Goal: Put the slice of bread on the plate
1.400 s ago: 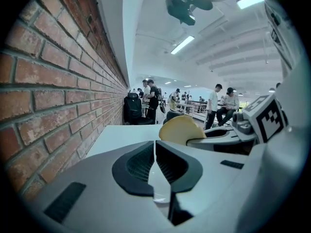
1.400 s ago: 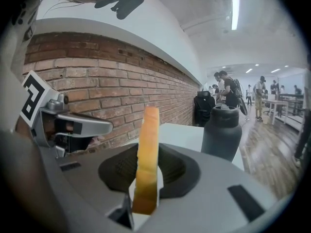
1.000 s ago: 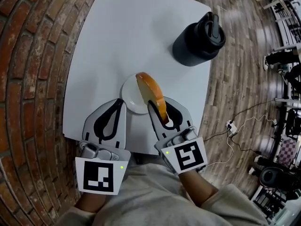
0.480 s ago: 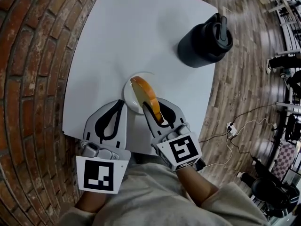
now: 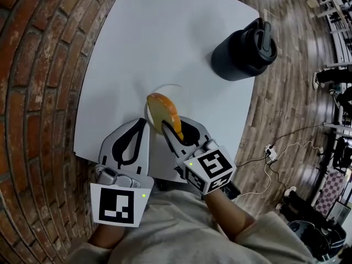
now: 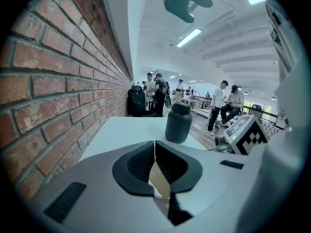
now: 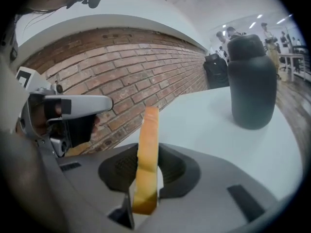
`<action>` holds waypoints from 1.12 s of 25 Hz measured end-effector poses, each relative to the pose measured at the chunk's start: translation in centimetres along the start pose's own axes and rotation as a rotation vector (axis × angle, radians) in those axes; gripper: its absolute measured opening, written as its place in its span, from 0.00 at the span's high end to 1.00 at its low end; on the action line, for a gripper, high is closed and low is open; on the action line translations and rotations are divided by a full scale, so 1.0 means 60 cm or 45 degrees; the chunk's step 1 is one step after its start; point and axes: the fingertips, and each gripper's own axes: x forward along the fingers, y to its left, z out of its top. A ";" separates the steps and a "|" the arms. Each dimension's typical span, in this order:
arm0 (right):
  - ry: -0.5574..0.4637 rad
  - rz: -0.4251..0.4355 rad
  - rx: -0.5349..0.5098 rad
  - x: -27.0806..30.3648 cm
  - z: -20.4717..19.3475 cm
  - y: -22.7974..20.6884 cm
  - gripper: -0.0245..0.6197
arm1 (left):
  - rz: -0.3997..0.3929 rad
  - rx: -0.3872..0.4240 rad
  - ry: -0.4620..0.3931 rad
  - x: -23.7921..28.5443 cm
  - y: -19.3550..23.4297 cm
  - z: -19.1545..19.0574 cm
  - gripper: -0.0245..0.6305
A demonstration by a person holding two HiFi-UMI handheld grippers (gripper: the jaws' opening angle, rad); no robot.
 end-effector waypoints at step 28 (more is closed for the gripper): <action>0.172 -0.178 -0.235 0.036 -0.026 -0.044 0.55 | 0.013 -0.033 0.000 -0.012 0.013 -0.007 0.94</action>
